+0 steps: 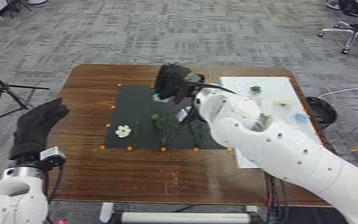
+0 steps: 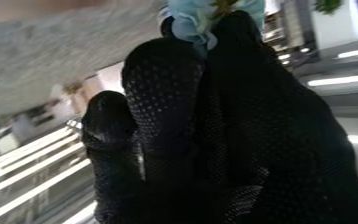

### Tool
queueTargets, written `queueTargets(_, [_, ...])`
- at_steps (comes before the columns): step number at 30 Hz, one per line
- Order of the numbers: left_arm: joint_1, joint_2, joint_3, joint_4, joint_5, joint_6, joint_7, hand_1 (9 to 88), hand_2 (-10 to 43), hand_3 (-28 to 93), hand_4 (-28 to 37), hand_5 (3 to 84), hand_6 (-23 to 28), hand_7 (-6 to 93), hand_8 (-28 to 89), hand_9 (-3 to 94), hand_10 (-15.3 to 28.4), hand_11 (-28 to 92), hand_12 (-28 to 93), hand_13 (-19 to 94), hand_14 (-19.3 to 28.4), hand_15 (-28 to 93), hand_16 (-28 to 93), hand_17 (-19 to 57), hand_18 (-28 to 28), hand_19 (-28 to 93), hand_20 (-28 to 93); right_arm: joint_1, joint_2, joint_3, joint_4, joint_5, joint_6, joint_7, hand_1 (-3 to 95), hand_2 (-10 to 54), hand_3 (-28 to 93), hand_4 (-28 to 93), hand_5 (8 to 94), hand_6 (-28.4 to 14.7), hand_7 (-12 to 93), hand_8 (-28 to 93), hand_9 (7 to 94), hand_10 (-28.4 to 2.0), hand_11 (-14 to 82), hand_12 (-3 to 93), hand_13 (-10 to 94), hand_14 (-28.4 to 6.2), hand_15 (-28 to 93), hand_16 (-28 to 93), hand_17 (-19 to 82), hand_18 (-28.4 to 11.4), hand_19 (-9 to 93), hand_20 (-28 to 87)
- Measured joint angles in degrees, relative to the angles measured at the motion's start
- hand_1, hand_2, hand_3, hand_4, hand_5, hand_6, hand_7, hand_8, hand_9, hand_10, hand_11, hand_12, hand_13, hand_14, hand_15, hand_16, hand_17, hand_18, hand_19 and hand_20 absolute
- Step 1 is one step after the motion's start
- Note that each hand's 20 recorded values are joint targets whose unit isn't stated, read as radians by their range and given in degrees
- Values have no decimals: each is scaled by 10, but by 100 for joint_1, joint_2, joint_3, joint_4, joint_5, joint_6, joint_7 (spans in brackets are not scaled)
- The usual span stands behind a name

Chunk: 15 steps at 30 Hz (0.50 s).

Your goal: Arrange flowers

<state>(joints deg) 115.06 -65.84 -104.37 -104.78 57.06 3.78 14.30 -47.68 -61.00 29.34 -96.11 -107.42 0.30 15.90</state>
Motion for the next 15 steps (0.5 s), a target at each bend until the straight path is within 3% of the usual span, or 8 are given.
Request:
queueTargets(5, [-29,5,35,-5,0,-1,15,249,54,700,-283,504,33,138,-73,495,149,205,117,386,184,236,-2,74,130,121,206,1,-574,-150,379,33,-152,1,624,-95,546,-156,806,23,153,60,870,-96,21,261,861,-42,492,369,451,-197,844,559])
queueTargets(9, [-56,25,91,-5,-4,22,23,244,49,705,-283,389,31,121,-71,488,147,206,118,386,185,241,-2,72,131,128,207,-5,-903,-208,691,-79,-216,-62,625,-95,544,-157,806,28,154,56,869,-91,19,249,863,-41,494,369,455,-195,848,554])
queueTargets(15, [-140,68,269,18,-93,200,74,237,43,704,-283,320,25,114,-73,478,142,212,122,384,188,242,-3,71,133,132,205,-111,-1299,-255,1129,-734,-100,-215,620,-95,544,-159,804,31,156,51,863,-86,14,228,868,-38,498,369,460,-194,856,550])
